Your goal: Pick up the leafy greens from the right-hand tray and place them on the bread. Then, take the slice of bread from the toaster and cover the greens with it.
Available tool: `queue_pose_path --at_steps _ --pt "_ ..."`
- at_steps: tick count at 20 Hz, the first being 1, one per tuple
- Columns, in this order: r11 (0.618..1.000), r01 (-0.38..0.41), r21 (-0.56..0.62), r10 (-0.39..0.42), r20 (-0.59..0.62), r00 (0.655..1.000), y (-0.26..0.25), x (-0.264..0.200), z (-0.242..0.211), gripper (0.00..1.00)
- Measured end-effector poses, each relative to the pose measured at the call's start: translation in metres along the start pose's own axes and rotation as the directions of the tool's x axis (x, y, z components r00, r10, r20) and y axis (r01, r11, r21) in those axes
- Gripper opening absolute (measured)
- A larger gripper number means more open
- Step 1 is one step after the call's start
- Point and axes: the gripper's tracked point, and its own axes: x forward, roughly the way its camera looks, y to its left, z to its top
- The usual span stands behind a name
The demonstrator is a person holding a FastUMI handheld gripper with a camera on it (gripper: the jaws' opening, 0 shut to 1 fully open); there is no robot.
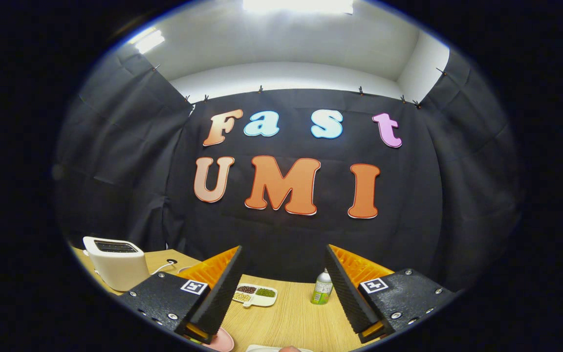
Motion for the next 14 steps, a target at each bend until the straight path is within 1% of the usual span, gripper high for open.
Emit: queue_pose_path --at_steps 14 --pt "1.000 -0.011 0.020 0.011 -0.021 1.000 0.008 0.011 -0.008 0.98"
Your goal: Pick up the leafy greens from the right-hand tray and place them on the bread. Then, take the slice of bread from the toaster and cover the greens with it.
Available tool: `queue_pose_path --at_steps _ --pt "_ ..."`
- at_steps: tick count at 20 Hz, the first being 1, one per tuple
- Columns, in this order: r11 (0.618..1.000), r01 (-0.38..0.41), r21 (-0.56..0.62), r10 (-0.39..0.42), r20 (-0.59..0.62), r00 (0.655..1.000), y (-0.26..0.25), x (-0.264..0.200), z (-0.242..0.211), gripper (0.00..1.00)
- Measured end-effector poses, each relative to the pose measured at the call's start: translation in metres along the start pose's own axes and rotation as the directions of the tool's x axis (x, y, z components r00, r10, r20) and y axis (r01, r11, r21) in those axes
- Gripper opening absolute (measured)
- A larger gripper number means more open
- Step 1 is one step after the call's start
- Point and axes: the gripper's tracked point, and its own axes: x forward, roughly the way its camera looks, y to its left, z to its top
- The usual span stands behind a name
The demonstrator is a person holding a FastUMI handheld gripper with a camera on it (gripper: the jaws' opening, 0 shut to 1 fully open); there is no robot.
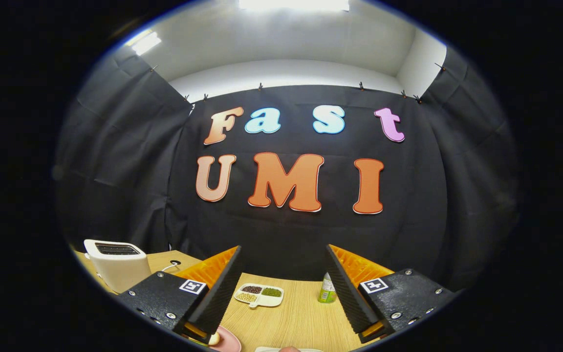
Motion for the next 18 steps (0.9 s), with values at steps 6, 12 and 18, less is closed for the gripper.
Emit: queue_pose_path --at_steps 6,12,18 --pt "1.000 -0.013 -0.003 0.013 0.005 1.000 0.004 0.000 0.002 0.98" --pt "1.000 -0.031 0.005 0.031 0.003 1.000 0.013 0.001 0.001 0.98" --pt "0.999 -0.038 0.002 0.038 0.020 0.999 0.014 -0.001 0.005 0.98"
